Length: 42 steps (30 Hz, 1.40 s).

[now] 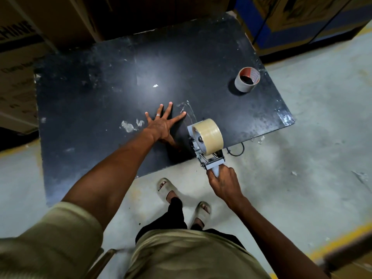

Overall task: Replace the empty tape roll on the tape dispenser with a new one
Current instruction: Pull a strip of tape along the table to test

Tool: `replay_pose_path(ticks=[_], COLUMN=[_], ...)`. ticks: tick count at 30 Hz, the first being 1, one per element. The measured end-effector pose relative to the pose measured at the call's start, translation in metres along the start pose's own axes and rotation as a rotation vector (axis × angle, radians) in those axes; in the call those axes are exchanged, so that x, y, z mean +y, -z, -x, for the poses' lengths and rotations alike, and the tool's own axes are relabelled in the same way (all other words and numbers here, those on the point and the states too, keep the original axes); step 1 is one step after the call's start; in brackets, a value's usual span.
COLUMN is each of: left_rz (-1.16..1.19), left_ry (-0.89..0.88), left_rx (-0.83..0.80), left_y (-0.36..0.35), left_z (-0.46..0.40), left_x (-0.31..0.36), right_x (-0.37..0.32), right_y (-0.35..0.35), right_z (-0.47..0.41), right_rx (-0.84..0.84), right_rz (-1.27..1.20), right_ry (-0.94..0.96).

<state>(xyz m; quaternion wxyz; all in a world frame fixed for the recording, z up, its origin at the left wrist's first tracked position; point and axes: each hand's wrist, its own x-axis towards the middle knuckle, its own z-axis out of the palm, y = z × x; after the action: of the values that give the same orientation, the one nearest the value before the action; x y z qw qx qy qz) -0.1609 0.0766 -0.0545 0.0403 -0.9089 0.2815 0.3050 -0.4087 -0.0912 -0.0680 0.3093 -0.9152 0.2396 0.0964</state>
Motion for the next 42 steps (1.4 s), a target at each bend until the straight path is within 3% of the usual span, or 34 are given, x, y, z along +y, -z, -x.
replay_pose_path(ticks=[33,38,40,42], left_rz=[0.095,0.068,0.022,-0.016], left_ry=[0.067,0.051,0.013,-0.016], left_rx=[-0.039,-0.009,0.044,0.126], left_y=[-0.023,-0.035,-0.053,-0.071], left_z=[0.03,0.036,0.043,0.05], left_x=[0.017,0.028,0.041,0.052], right_x=[0.017,0.011,0.01,0.011], right_y=[0.018,0.015,0.016,0.016], right_z=[0.063,0.058,0.056,0.055], right_rx=[-0.069,-0.196,-0.251,-0.252], right_rz=[-0.223,-0.413,-0.601,-0.626], right_ry=[-0.086,-0.304,-0.41,-0.418])
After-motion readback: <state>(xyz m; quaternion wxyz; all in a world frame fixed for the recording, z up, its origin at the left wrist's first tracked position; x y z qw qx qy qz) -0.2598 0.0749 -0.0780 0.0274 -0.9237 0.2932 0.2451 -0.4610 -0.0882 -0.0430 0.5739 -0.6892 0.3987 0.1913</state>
